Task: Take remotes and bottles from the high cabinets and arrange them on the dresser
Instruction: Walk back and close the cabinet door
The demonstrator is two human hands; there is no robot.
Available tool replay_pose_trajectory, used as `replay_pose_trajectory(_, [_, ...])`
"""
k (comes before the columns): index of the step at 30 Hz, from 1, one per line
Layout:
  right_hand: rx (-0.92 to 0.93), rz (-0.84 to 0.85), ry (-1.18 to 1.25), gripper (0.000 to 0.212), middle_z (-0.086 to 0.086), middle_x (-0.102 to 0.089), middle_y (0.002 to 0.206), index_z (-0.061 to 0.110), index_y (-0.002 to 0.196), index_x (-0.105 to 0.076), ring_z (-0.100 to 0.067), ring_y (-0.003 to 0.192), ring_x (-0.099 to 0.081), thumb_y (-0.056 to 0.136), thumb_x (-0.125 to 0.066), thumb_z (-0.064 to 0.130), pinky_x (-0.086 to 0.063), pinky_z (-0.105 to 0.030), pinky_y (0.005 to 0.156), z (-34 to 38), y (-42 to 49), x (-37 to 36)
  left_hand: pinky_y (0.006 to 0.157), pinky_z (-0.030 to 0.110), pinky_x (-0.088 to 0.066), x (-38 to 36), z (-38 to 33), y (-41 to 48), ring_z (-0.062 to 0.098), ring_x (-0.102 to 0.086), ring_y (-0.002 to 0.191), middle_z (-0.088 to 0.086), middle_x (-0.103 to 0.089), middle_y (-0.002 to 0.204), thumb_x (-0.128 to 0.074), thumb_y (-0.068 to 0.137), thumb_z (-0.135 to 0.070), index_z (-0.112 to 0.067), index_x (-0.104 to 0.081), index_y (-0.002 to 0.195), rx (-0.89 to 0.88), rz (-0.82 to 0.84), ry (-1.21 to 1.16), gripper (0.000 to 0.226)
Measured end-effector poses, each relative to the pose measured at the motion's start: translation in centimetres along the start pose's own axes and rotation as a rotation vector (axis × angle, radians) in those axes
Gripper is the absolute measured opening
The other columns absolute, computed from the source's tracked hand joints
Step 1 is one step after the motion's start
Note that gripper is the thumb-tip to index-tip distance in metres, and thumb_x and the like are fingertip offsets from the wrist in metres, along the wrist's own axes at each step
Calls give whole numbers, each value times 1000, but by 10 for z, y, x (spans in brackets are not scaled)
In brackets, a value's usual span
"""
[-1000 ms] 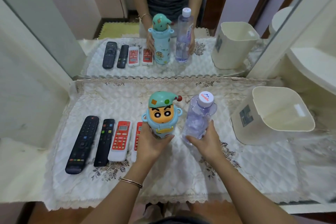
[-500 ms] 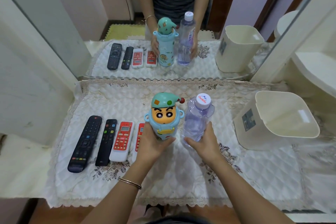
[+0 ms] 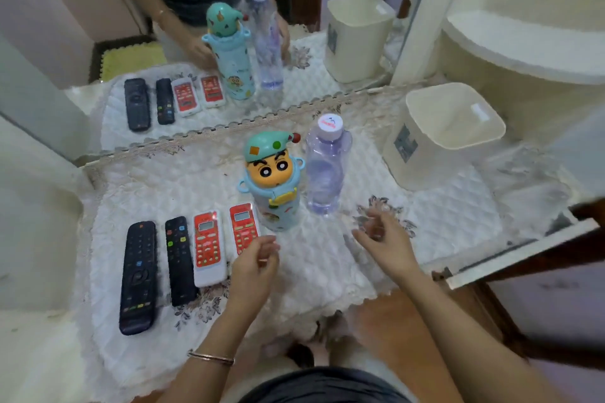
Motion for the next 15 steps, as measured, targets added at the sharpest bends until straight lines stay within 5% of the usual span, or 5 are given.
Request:
replay_pose_trajectory(4, [-214,-199,103,36,1,-59,90,16,119,-53,-15,85,-56,86,-63,25,-41,-19,70,-52,-85,20,63,2,-46,-27,7,-18,3,-62,70,-11,-65,80,-59,87,-9,-30,-60,89,-68,360,43,22])
replay_pose_trajectory(8, [-521,-340,202,37,2,-60,89,13,118,-55,-14,88,-55,85,-65,24,-48,-24,81,-135,-208,10,61,2,-45,-74,4,-57,2,-64,68,-4,-65,80,-56,90,-10,-19,-59,97,-125,674,110,12])
replay_pose_trajectory(11, [-824,-440,373,34,-4,-52,92,3,116,-55,-14,82,-50,86,-63,15,-43,-7,64,-192,-318,-19,72,16,-49,-114,6,-105,15,-64,81,-5,-62,83,-55,91,-17,-27,-57,95,-181,960,280,12])
replay_pose_trajectory(15, [-1131,-587,602,37,-7,-57,93,5,119,-53,-22,87,-55,85,-62,17,-43,-24,67,-240,-450,-74,76,15,-43,-159,45,-170,14,-58,104,-7,-61,106,-53,91,-29,-25,-54,115,-253,1386,750,25])
Point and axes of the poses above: each hand's wrist, its own y-axis towards the middle knuckle, its own x-axis out of the back of the hand, z = x × y, the point moved 8 cm from there along y, towards the middle knuckle
